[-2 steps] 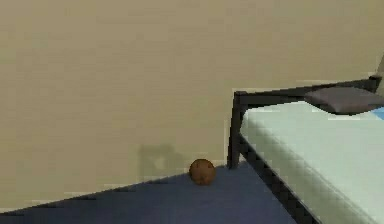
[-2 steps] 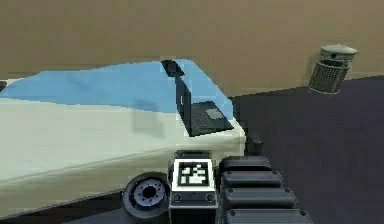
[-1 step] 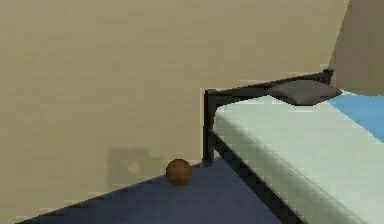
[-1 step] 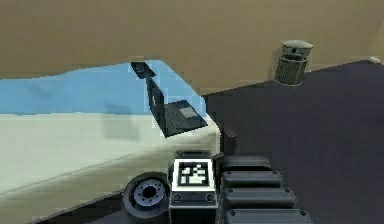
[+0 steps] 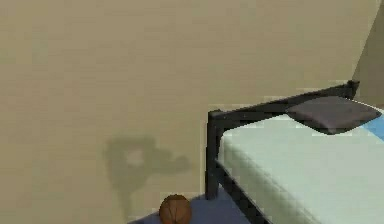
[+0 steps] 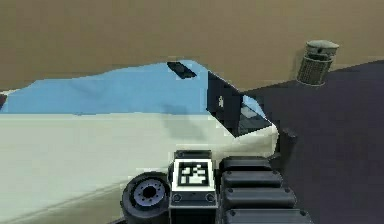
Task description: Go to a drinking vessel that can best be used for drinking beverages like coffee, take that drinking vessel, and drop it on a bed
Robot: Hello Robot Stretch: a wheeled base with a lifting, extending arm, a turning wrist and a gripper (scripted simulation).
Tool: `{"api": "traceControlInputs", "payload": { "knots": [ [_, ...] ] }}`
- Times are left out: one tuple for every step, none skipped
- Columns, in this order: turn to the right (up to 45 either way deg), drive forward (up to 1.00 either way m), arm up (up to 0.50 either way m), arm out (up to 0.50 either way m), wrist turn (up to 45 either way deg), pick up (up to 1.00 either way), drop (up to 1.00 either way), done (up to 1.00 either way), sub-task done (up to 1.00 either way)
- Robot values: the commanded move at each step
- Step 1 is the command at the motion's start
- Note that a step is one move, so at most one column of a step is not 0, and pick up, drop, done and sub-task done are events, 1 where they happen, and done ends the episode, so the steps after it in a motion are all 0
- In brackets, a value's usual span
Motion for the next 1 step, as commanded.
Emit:
{"api": "traceControlInputs", "payload": {
  "knots": [
    [42.0,0.0,0.0,0.0,0.0,0.0,0.0,0.0,0.0]
  ]
}}
